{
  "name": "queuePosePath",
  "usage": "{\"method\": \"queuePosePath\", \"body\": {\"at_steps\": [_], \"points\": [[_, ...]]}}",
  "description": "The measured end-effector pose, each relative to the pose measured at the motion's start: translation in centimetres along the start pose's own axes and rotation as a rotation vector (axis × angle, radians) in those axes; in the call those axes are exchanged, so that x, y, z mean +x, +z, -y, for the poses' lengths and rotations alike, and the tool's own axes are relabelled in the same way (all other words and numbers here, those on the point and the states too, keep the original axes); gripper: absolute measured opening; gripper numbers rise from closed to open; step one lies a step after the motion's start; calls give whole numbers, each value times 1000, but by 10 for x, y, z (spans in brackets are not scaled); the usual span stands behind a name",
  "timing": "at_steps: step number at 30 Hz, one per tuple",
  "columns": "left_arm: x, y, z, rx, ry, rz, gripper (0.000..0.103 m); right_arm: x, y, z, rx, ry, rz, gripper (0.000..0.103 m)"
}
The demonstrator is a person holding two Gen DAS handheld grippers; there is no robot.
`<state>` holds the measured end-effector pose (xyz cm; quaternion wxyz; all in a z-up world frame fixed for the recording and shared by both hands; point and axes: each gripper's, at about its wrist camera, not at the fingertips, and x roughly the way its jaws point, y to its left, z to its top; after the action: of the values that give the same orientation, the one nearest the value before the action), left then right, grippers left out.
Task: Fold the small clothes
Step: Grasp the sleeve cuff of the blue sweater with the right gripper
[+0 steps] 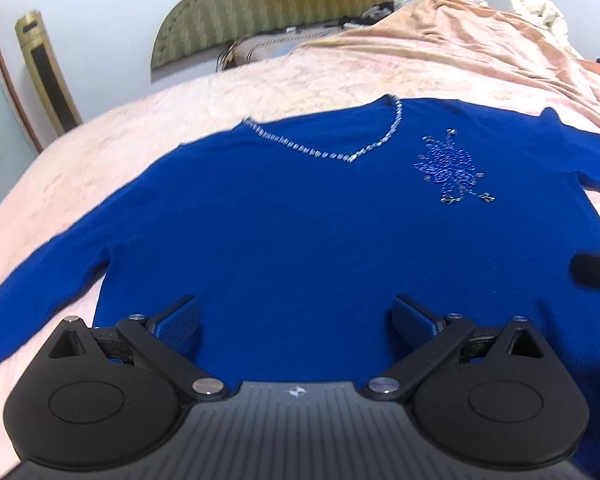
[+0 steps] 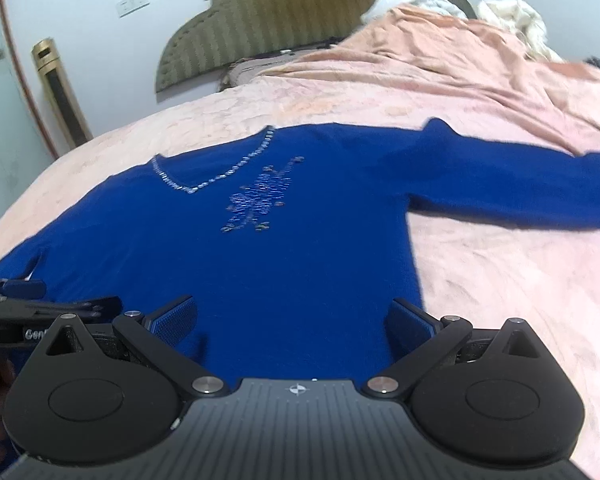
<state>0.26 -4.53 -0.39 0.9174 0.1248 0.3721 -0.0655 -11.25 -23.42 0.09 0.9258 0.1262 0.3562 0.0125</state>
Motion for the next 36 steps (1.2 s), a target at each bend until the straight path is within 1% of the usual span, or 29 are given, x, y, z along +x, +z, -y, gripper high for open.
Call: {"method": "queuePosePath", "body": {"at_steps": [3,5,7,9,10,12,13,15,17,19,20,22,23,24,27,29,30,31,32,33,34,36], "points": [[1,0,6,30,0,9,103,-4,1,22,47,-14,19,103],[3,1,6,35,-11,3,103,-6,4,44,87,-42,28,103],[5,2,5,32,-18,-2,103,-13,8,72,131,-84,59,103],[8,2,4,27,-24,-9,103,-26,14,111,211,-157,118,103],[8,2,3,23,-28,-14,103,-32,18,132,265,-179,143,103],[10,1,3,22,-34,-21,103,-47,24,185,403,-202,200,102],[11,1,4,23,-35,-22,103,-54,26,211,476,-215,226,99],[12,2,5,24,-34,-23,103,-74,30,262,601,-260,296,97],[13,2,6,22,-31,-26,103,-88,37,301,661,-309,358,97],[14,3,8,24,-28,-28,103,-95,40,342,737,-353,373,93],[15,4,9,29,-26,-29,103,-96,39,362,782,-359,377,91],[16,5,11,41,-18,-29,103,-94,32,398,885,-343,381,84],[15,5,12,45,-16,-28,103,-90,29,409,924,-326,379,83],[16,5,13,50,-13,-28,103,-84,25,421,961,-288,370,81],[17,7,14,58,-8,-31,103,-63,19,437,1021,-224,349,72],[18,8,14,60,-7,-32,103,-55,18,434,1010,-231,346,69],[18,8,14,61,-7,-33,103,-51,19,434,1006,-242,348,65],[18,8,14,61,-7,-33,103,-49,19,434,1003,-256,354,54],[18,8,14,61,-8,-34,103,-48,19,433,1000,-276,364,47],[18,8,13,60,-10,-34,103,-47,24,435,1000,-283,371,31],[18,8,13,59,-11,-35,103,-49,26,434,1000,-281,379,19],[18,8,11,55,-15,-36,103,-55,28,430,988,-279,393,14]]}}
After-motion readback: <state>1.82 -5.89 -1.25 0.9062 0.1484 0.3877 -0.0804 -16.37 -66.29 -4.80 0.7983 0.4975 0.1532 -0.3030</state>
